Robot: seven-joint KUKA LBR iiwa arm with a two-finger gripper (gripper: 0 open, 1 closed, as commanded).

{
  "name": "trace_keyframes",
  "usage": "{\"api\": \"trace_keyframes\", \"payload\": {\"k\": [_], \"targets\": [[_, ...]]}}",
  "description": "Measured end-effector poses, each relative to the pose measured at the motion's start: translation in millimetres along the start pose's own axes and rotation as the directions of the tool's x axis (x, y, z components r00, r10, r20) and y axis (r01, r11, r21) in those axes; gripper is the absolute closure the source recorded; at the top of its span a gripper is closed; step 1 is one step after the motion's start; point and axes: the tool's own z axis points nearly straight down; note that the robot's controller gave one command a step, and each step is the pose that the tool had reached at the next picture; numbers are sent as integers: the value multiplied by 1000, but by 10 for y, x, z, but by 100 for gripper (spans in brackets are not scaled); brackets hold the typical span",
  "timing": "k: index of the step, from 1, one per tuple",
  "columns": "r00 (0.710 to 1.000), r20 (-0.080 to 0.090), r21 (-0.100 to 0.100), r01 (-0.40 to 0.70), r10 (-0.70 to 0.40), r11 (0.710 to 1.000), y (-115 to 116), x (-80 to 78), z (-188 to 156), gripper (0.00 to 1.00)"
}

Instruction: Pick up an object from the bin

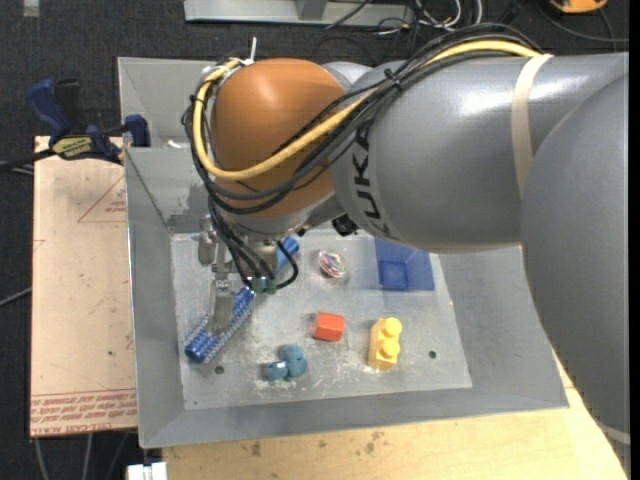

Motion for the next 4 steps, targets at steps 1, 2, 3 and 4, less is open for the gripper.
{"api": "trace_keyframes", "payload": {"k": [1, 2, 3, 4], "targets": [[853, 4, 2, 522, -522, 853, -466, -42, 1590, 0], [715, 10, 5, 699, -699, 715, -521, -52, 1260, 0], [629, 9, 7, 777, -777, 629, -565, -367, 1265, 0], [472, 5, 5, 882, -882, 472, -739, -448, 1573, 0]]}}
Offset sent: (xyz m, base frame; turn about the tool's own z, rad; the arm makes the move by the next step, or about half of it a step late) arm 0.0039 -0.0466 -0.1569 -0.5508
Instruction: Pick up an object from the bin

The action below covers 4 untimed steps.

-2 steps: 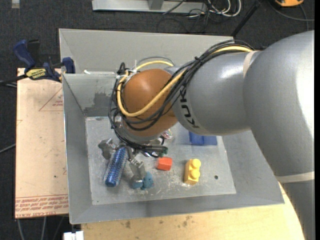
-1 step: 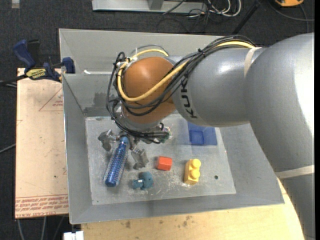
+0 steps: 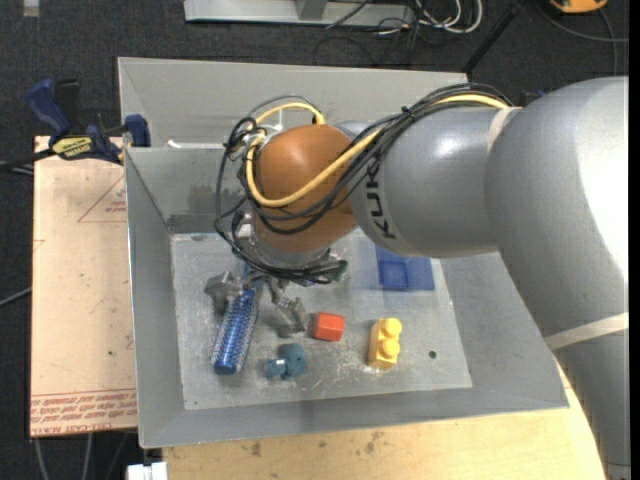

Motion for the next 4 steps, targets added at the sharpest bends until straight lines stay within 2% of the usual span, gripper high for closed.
{"api": "trace_keyframes", "payload": {"k": [1, 2, 3, 4], "targets": [[1000, 3, -1, -4, 4, 1000, 2, -8, -3, 0], [1000, 2, -2, -4, 4, 1000, 5, -4, 8, 100], [1000, 3, 2, -6, 6, 1000, 6, -21, -348, 100], [1000, 4, 4, -9, 9, 1000, 3, -38, -887, 100]]}}
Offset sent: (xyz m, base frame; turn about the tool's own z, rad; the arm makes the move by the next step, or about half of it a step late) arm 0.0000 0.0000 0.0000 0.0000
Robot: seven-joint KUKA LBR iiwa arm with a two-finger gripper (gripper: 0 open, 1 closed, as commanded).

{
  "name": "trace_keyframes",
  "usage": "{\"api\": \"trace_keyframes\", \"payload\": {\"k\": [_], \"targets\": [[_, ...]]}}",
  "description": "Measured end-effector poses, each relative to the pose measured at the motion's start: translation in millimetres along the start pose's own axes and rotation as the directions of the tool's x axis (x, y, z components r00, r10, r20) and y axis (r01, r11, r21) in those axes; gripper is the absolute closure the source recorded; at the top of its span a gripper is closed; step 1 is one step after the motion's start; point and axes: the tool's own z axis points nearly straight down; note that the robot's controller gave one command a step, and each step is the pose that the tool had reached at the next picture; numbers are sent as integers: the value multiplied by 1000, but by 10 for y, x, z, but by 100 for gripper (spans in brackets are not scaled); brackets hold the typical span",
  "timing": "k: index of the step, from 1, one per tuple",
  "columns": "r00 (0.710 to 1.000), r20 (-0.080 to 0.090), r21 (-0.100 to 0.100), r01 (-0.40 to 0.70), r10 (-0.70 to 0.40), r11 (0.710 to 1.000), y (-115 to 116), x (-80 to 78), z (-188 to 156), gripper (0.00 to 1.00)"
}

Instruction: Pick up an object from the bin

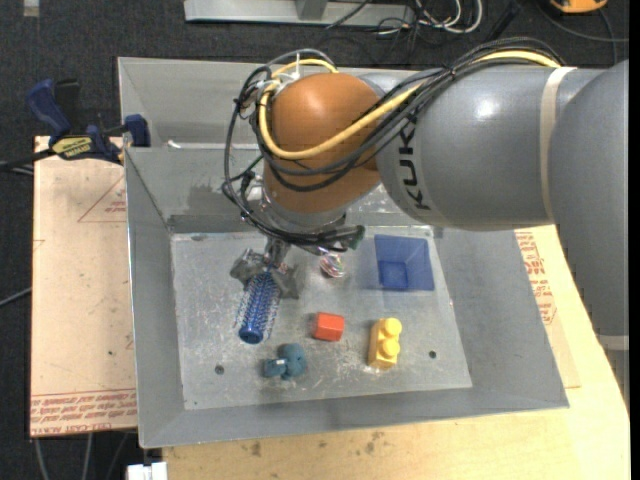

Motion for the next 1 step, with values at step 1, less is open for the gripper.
{"api": "trace_keyframes", "payload": {"k": [1], "targets": [[1000, -3, -4, -3, 3, 1000, 3, -6, -17, 100]]}}
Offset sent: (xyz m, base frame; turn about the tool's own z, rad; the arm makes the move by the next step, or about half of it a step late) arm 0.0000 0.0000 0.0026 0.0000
